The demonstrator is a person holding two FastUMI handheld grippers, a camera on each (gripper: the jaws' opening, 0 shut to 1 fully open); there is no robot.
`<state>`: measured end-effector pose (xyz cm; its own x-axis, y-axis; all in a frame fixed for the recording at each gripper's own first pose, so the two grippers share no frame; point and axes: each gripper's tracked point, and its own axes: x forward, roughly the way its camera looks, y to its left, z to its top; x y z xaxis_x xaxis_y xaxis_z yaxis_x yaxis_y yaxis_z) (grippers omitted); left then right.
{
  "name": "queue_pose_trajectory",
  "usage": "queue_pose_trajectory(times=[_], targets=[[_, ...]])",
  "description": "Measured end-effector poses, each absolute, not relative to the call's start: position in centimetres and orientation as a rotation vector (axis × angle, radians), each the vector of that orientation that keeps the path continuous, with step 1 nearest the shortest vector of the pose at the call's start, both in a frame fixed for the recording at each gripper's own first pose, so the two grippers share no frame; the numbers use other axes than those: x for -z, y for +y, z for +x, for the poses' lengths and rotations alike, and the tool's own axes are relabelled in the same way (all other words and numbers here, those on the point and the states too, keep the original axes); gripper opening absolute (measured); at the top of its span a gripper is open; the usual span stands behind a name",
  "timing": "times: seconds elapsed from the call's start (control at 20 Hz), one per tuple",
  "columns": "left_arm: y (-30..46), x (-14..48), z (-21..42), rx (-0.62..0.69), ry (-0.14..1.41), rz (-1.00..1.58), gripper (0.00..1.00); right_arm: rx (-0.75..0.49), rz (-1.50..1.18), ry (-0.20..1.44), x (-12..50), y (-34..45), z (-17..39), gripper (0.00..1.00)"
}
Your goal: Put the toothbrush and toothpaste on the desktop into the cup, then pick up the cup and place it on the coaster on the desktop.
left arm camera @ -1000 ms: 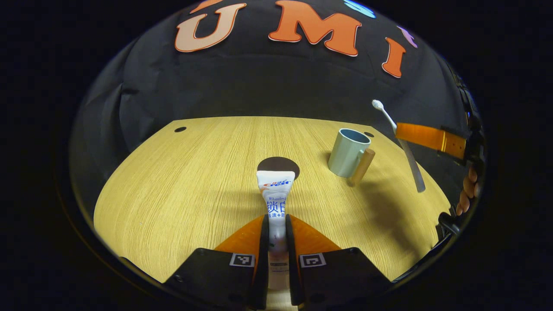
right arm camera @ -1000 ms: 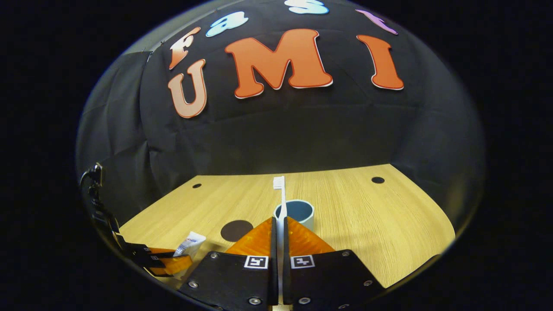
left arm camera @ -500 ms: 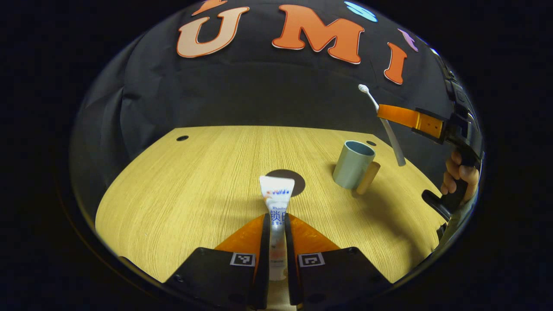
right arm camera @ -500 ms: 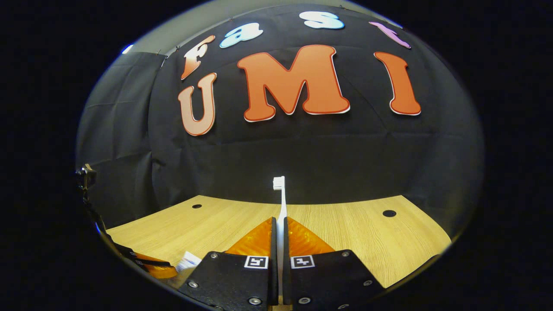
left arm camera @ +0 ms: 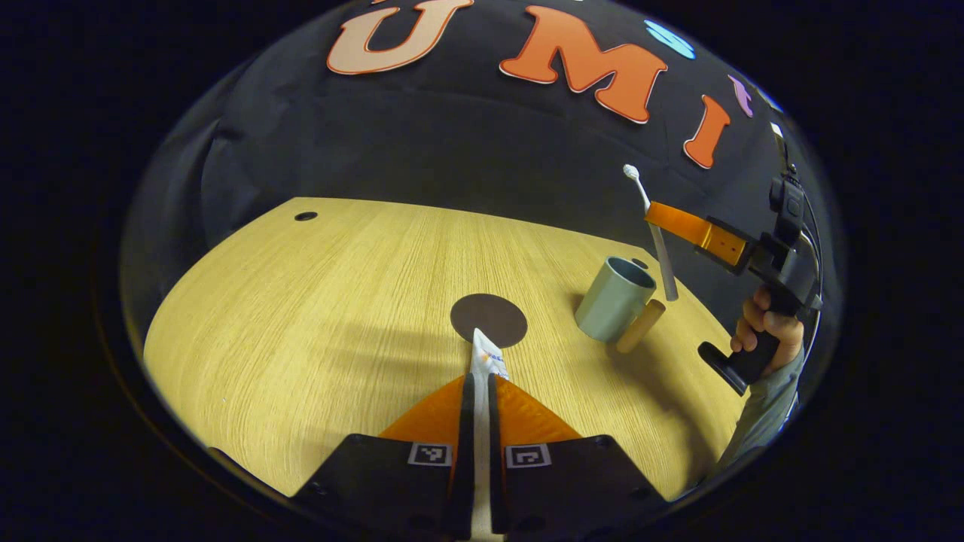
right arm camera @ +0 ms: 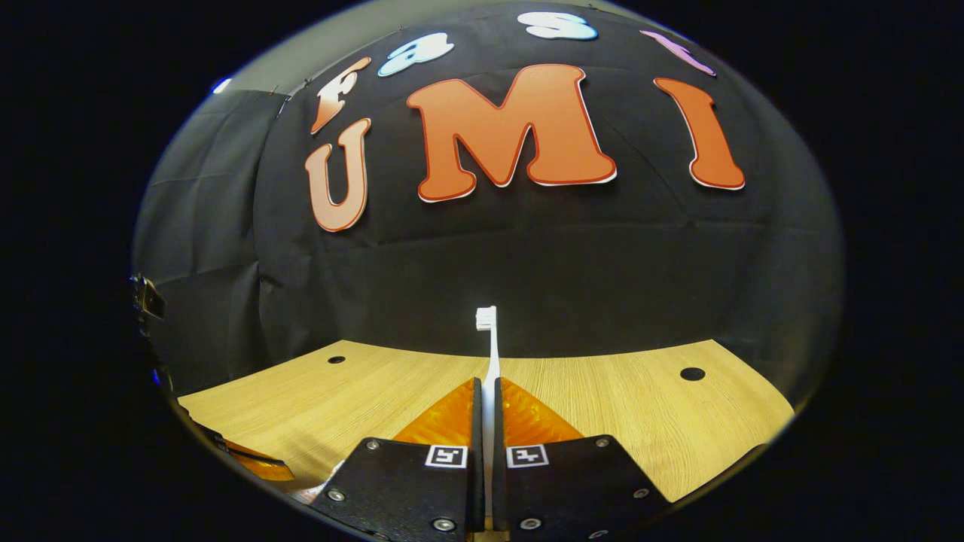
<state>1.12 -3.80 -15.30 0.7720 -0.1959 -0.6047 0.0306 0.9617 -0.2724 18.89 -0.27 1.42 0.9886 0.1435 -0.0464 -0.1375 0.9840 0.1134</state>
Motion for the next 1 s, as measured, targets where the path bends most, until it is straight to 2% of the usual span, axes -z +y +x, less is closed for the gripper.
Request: queue_pose_trajectory(times=[0.25, 0.35, 0.4, 0.55, 0.6, 0.8, 0.85, 1.0], targets=[[-5.5, 16.7, 1.1, 0.167, 0.694, -0.213, 0.37, -0.162, 0.161, 0.003, -2.0, -0.7, 20.4, 0.05], [-6.5, 17.1, 1.5, 0.158, 0.695, -0.162, 0.53, -0.177, 0.178, -0.014, -1.9, -0.6, 21.0, 0.05], [-6.9, 17.4, 1.7, 0.157, 0.699, -0.142, 0.64, -0.187, 0.188, -0.022, -1.9, -0.5, 21.3, 0.05], [-8.3, 18.5, 2.2, 0.159, 0.725, -0.101, 0.56, -0.208, 0.212, -0.046, -1.7, -0.6, 22.1, 0.05], [-8.5, 19.0, 2.1, 0.157, 0.742, -0.089, 0.6, -0.208, 0.224, -0.049, -1.6, -0.8, 22.4, 0.05], [-7.9, 20.4, 1.6, 0.115, 0.811, -0.008, 0.59, -0.219, 0.251, -0.049, -0.7, -1.0, 23.2, 0.05], [-8.2, 20.5, 1.6, 0.111, 0.825, 0.001, 0.64, -0.221, 0.255, -0.05, -0.3, -1.0, 23.3, 0.05], [-8.2, 20.9, 1.7, 0.092, 0.845, 0.046, 0.64, -0.23, 0.28, -0.046, 0.2, -1.0, 23.6, 0.05]])
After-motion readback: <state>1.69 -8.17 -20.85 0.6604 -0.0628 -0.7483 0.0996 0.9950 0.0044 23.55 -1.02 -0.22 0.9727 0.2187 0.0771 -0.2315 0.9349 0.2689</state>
